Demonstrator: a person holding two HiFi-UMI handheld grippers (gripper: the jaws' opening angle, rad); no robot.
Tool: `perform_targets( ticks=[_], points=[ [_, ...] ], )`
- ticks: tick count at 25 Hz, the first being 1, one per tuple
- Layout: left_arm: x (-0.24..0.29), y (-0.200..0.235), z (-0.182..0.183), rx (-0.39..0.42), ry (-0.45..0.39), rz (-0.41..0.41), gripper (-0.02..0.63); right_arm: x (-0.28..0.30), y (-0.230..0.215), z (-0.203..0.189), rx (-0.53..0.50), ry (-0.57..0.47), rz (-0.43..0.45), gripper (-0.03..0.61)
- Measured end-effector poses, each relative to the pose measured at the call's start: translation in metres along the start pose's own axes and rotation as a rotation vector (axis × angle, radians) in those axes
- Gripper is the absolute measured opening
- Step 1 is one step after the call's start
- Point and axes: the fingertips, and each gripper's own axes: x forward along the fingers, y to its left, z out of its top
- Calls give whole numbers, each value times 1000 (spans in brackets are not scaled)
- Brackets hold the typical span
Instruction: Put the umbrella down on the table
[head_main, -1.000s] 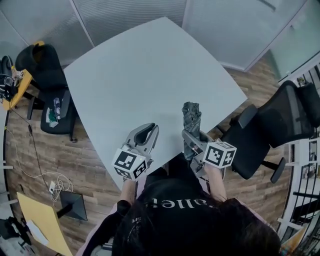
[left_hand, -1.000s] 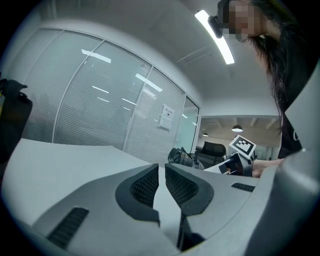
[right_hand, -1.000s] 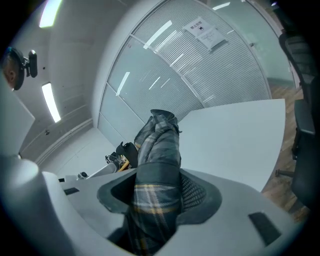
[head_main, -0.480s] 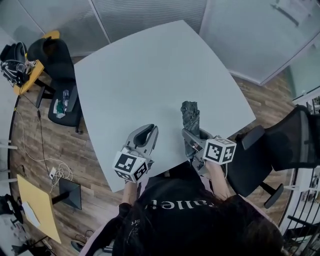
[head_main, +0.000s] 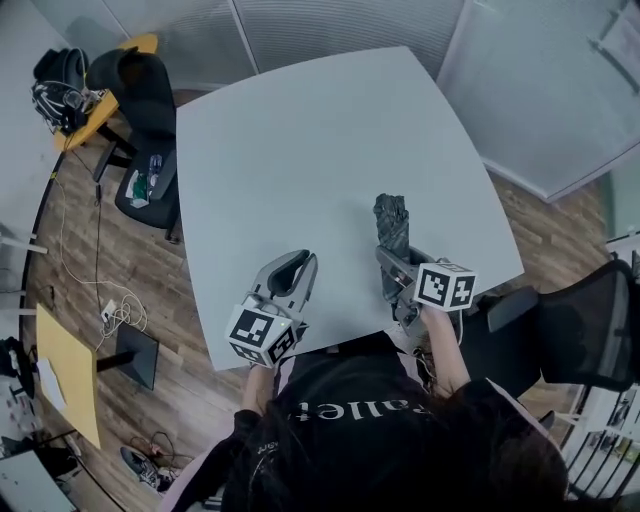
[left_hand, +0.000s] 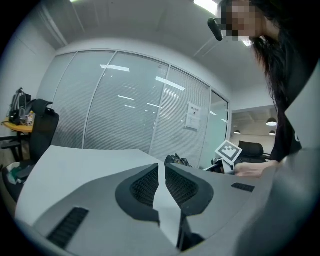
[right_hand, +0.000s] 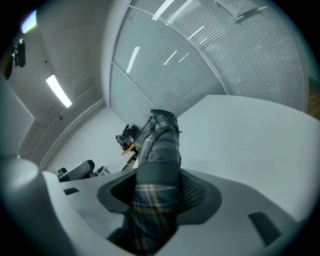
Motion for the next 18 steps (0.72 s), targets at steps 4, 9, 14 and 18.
perform_targets(
  ticks=[4,9,14,18],
  points=[
    [0,1,5,3,-11,31,57,23,-27,17,-60,50,-24,232],
    [1,4,8,6,-20,52,57,64,-56,40,-111,122,-50,232],
    [4,2,5,3,-24,68,57,104,-83,61,-150,195,-67,232],
    [4,3,5,-1,-21,88,58,138,-102,80,-233,277,-95,232]
  ],
)
